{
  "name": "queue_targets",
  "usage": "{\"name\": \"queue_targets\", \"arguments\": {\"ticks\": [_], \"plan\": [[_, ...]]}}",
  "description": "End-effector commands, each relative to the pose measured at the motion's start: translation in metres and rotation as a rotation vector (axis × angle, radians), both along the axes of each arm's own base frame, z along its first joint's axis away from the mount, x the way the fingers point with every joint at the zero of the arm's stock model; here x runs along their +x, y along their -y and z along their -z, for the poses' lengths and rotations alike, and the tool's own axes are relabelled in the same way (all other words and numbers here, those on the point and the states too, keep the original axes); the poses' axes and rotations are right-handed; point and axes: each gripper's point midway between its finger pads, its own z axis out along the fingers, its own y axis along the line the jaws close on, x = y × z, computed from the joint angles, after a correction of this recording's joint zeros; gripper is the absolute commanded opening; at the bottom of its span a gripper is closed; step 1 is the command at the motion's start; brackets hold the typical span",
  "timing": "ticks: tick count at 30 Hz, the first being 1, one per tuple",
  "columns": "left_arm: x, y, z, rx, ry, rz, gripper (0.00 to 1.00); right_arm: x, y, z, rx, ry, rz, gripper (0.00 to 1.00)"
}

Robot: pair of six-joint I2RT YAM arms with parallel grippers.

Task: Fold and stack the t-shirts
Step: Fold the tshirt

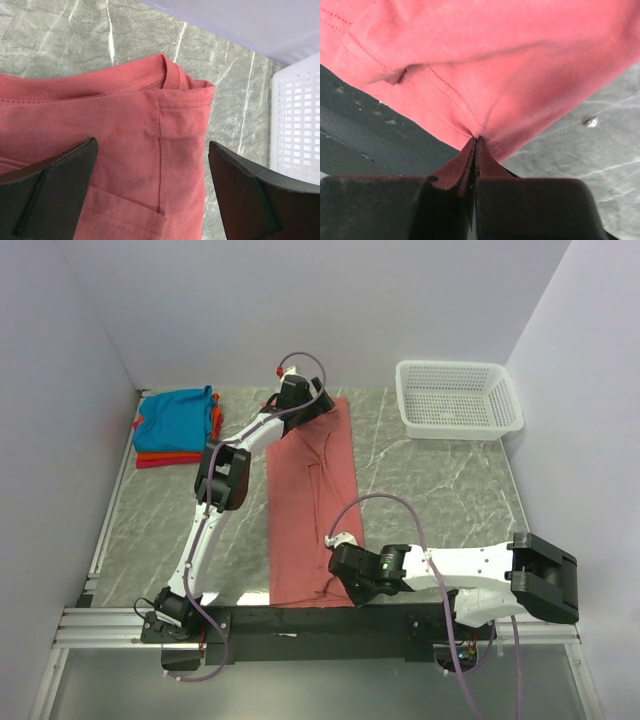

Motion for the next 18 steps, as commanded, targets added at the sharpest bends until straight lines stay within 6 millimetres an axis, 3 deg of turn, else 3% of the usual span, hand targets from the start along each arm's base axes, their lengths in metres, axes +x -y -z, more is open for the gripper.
{"name": "queue_targets", "arguments": {"ticks": [1,10,18], "plan": [[-0.003,-0.005,0.018,0.068,-0.028,-0.001,0.99,-0.012,0.008,-0.002,0.003,-0.020,0.038,0.00],[0.004,-0.010,0.022,0.106,-0.012,-0.016,0.99,-0.039,0.004,-0.017,0.110,-0.077,0.032,0.00],[0.006,-0.012,0.012,0.131,0.015,-0.003,1.00,-0.033,0.022,-0.014,0.040,-0.040,0.076,0.00]]}}
